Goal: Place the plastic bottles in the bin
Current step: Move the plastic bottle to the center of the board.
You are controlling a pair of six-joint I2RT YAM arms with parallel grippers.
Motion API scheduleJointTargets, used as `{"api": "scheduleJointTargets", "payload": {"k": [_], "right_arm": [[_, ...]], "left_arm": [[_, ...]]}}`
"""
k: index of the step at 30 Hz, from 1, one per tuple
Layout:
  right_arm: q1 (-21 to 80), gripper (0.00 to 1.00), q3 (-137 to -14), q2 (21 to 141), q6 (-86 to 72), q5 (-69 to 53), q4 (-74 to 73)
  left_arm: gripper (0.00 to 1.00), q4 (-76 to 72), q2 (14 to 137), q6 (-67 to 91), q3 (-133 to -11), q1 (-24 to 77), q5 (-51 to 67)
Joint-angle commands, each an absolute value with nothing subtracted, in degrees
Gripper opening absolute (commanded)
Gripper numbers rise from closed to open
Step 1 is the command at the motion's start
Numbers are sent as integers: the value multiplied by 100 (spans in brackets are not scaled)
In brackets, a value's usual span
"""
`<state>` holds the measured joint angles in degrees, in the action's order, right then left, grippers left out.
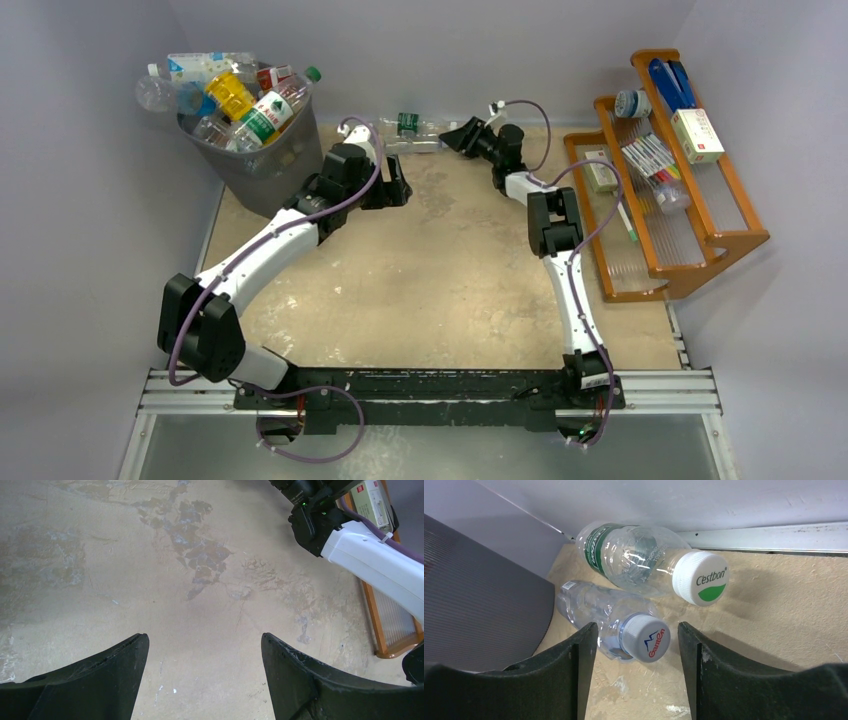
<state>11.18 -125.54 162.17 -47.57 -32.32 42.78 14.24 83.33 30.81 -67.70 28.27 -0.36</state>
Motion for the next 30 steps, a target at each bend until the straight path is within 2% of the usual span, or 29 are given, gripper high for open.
{"api": "scheduleJointTargets", "payload": {"k": [1,8,17,20,30], "right_arm": [[1187,61,-12657,16295,-4802,-3457,4542],[1309,54,-12209,16047,-4790,-3758,4756],[1386,38,-11061,15501,-4994,-4023,5546],[1419,34,-10350,15079,-5096,-4114,5957],[1687,32,-7050,13077,-4913,-3895,6912]], "left_arm": [[82,1213,8345,2957,-6814,2857,-88],[82,1181,8306,2965,-6777,2863,-67],[82,1217,8163,2984,-6703,2856,-87],[82,1232,8117,3014,-6674,2857,-109],[86,1401,8061,3496,-6386,2858,-395]]}}
